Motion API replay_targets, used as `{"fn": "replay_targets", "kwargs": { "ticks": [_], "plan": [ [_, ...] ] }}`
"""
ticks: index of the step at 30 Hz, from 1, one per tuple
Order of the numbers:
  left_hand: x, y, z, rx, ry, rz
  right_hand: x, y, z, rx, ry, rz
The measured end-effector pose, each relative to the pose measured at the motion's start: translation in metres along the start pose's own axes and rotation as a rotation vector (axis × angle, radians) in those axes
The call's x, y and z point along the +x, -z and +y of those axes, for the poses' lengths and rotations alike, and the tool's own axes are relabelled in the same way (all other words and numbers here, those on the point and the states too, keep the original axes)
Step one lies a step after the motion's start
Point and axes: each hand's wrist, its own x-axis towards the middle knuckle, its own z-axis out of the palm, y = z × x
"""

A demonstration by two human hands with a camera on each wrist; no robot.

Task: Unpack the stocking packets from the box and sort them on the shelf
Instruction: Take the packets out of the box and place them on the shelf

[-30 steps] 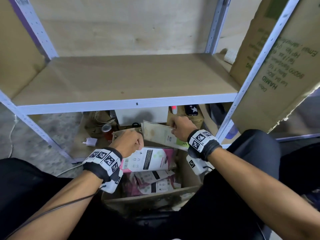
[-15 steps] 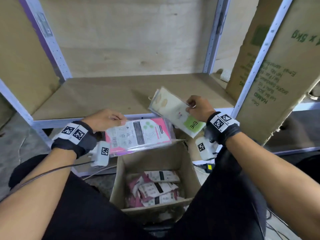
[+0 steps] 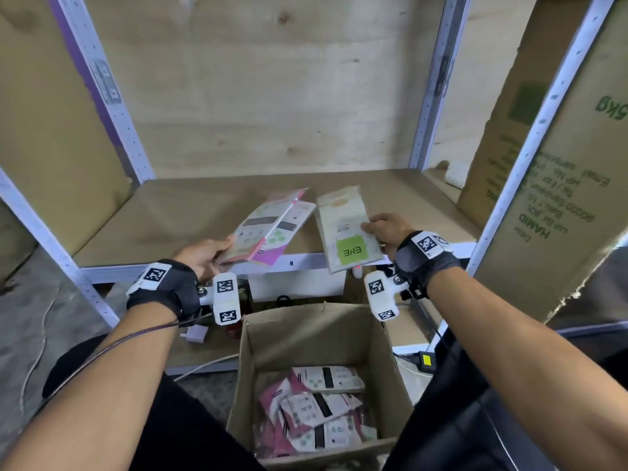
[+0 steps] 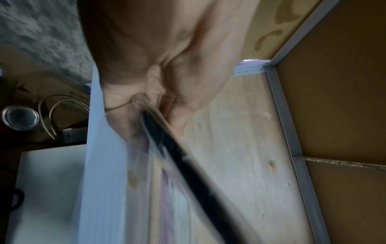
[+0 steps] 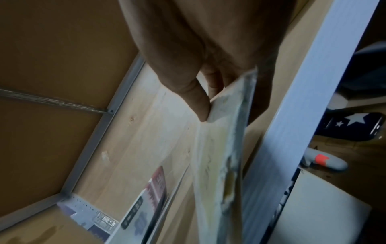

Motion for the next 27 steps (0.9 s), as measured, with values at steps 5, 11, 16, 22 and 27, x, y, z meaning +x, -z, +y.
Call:
{"fn": "replay_targets", "kwargs": {
  "ticks": [5, 11, 16, 22, 27],
  "plan": [
    [0.018, -0.003, 0.011, -0.190, 0.030, 0.013, 0.025, -0.032, -0.001, 0.048, -0.030, -0.039],
    [0.054, 0.016, 0.021, -0.071, -0.033, 0.185, 0.061, -0.073, -0.007, 0.022, -0.048, -0.071],
    [0.090, 0.039, 0.025, 0.005, -0.126, 0.312, 0.101, -0.108, -0.020, -0.176, -0.005, -0.089],
    [0.122, 0.068, 0.037, 0.013, -0.232, 0.484, 0.135, -0.155, -0.047, -0.471, 0.086, -0.127],
    [0.145, 0.098, 0.050, 0.039, -0.228, 0.624, 0.159, -0.200, -0.066, -0.515, 0.102, -0.192]
  ]
}}
